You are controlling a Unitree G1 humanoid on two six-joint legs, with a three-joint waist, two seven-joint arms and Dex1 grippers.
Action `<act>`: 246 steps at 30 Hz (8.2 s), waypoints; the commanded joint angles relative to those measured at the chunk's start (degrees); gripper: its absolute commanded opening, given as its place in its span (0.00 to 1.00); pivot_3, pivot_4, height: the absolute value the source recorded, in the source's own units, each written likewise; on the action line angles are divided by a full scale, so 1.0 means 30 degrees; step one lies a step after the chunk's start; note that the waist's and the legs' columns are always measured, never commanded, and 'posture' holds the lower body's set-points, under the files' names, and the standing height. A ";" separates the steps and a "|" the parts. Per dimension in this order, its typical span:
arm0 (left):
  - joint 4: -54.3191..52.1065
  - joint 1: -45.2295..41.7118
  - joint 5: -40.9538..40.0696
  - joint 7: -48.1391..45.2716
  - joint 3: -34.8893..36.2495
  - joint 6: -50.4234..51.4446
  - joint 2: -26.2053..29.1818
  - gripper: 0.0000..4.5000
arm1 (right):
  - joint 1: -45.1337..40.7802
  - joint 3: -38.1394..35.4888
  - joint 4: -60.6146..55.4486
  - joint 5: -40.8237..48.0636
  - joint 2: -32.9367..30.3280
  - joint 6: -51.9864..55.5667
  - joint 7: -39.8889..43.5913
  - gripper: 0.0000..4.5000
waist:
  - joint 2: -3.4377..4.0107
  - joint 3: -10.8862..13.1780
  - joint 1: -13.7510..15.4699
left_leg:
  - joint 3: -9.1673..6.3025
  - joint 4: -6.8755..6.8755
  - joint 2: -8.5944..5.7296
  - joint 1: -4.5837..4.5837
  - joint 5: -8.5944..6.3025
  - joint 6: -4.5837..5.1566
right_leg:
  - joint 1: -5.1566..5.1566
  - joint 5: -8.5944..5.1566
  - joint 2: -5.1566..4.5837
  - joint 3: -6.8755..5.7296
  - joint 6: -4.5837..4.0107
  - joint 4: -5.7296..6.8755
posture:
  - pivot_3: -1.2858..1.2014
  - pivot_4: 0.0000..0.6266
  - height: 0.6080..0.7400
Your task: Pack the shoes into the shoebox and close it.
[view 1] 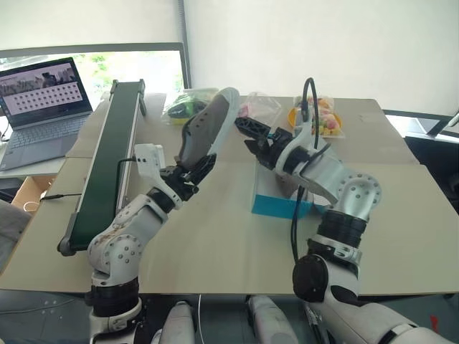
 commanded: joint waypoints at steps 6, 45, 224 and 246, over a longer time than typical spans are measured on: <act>0.1003 -0.0406 0.0516 0.0494 -0.0045 -0.0412 0.0250 0.59 | 0.0148 0.1965 -0.1406 0.3407 0.0998 -0.1136 -0.0975 1.00 | 0.0009 0.0002 -0.0030 | -0.0006 -0.0003 0.0001 0.0000 0.0000 0.0000 | 0.0000 0.0000 0.0001 -0.0004 0.0000 -0.0008 | 0.52 0.24 1.00; 0.0238 0.0011 0.1237 0.0233 -0.0853 -0.0374 0.0164 0.59 | -0.0980 0.5358 0.3844 0.0214 -0.1232 -0.5526 0.1763 1.00 | 0.0017 0.0008 0.0020 | -0.0006 -0.0040 0.0001 -0.0012 -0.0001 -0.0001 | -0.0016 -0.0008 0.0000 -0.0006 -0.0016 -0.0056 | 0.52 0.24 1.00; 0.2431 -0.2125 0.8141 -1.0814 -0.6936 -0.3828 0.4908 1.00 | 1.1127 0.3980 -0.5438 0.1606 -1.0740 -0.4368 0.3755 0.01 | 0.0362 0.0120 0.0169 | 0.0027 -0.0042 -0.0044 -0.0016 0.0041 0.0073 | 0.0063 -0.0206 -0.0006 0.0091 -0.0068 0.0032 | 0.52 0.24 1.00; 0.2591 -0.2456 0.8114 -1.0624 -0.6870 -0.3639 0.4748 1.00 | 0.5701 0.0211 0.9627 -0.4722 -0.5966 -1.2634 -0.4021 0.01 | 0.0252 0.0060 0.0039 | 0.0023 -0.0014 -0.0062 0.0061 0.0044 0.0080 | 0.0168 -0.0184 0.0004 0.0111 -0.0042 0.0023 | 0.52 0.24 1.00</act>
